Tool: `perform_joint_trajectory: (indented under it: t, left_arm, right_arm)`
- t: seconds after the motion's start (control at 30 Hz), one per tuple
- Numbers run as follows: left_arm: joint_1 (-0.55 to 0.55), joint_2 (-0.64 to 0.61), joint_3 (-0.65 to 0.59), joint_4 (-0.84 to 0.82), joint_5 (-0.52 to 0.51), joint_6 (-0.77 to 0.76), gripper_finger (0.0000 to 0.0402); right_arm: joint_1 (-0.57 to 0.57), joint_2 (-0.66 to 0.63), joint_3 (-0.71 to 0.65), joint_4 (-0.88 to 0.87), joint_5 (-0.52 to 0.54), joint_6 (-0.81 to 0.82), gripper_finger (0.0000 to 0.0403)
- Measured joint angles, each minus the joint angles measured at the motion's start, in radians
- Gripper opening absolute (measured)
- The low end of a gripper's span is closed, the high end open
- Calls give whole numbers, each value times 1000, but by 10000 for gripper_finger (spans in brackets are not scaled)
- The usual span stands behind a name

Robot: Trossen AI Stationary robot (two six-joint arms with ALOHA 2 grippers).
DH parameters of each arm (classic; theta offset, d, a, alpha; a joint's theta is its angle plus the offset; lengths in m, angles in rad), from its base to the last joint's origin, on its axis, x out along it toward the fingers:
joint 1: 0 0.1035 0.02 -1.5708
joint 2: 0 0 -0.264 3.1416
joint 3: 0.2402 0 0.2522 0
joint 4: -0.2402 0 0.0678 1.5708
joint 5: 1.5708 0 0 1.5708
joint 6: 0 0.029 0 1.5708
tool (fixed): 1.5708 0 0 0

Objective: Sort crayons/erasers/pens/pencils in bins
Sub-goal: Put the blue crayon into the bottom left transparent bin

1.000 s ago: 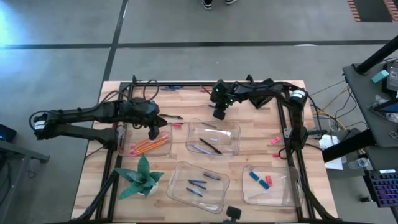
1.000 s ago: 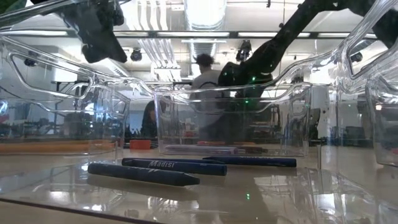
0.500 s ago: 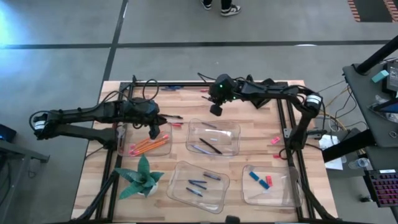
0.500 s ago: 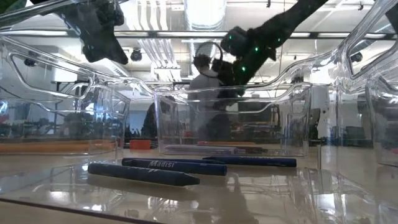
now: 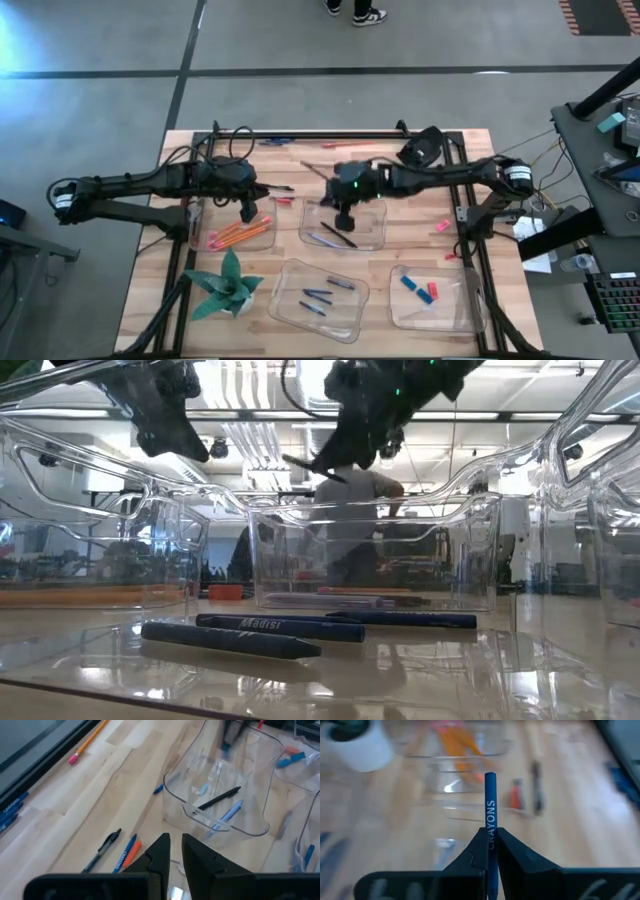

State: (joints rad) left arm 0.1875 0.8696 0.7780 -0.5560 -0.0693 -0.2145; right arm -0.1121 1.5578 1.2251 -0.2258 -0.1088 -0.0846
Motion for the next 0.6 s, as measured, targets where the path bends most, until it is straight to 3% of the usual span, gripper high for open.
perform_joint_trajectory:
  t: [0.33, 0.6]
  left_arm:
    - [0, 0, 0, 2, 0, 21, 34]
    - [-1, 0, 0, 4, 0, 19, 34]
  right_arm:
    - [277, 5, 0, 74, 3, 206, 13]
    - [432, 18, 1, 177, 4, 358, 13]
